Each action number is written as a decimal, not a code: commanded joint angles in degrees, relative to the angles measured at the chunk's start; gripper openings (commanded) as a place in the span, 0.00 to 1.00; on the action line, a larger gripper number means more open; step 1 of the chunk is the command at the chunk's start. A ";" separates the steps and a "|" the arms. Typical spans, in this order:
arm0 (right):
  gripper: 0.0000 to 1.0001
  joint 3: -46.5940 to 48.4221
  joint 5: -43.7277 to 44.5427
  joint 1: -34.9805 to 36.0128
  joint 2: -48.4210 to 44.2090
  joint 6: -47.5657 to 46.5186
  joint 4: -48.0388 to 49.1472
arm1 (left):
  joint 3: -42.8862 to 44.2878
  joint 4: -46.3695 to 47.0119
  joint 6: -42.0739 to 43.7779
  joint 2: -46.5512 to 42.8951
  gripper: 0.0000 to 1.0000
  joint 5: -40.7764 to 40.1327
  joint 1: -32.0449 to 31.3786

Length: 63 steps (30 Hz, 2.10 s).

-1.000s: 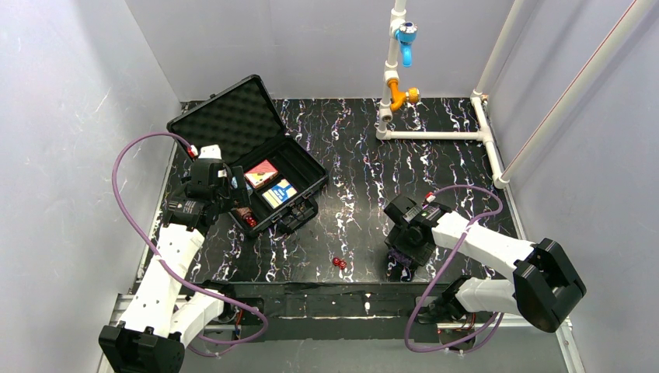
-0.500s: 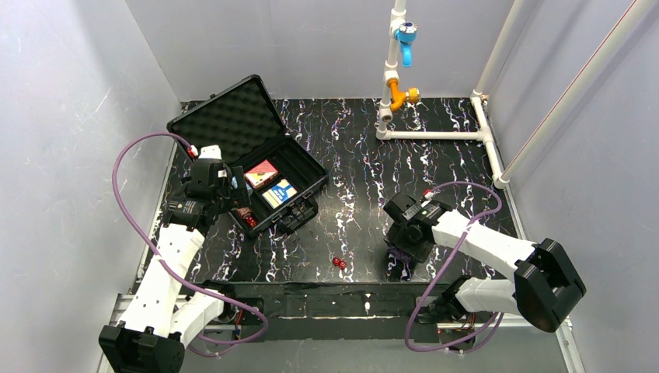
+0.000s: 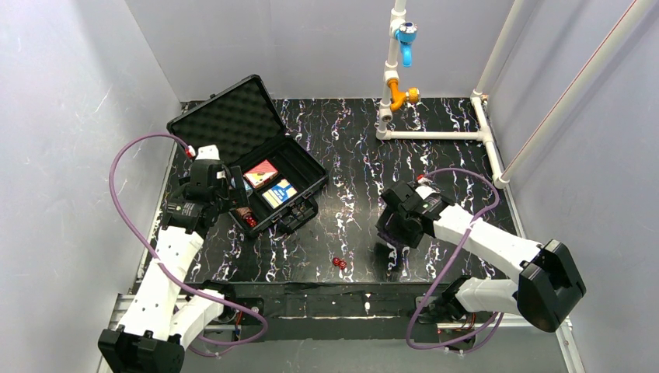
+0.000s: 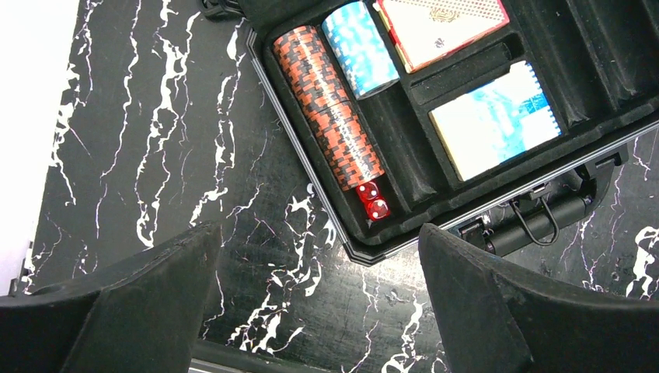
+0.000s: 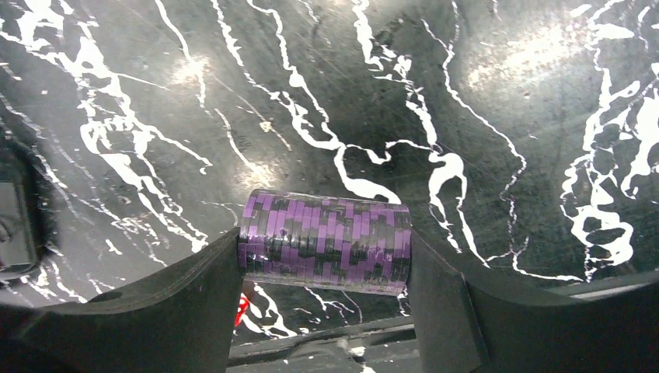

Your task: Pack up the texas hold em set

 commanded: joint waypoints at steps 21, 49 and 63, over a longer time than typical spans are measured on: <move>0.01 16.79 -2.31 0.60 7.46 -1.60 20.03 | -1.28 0.95 -1.07 -8.56 0.98 -8.22 0.02; 0.01 33.80 -8.61 10.17 26.96 1.02 32.81 | -2.93 3.08 -0.82 -18.12 0.98 -16.23 0.03; 0.01 44.46 -11.89 14.52 39.49 4.47 35.42 | -5.63 7.02 1.03 -27.67 0.98 -16.02 0.05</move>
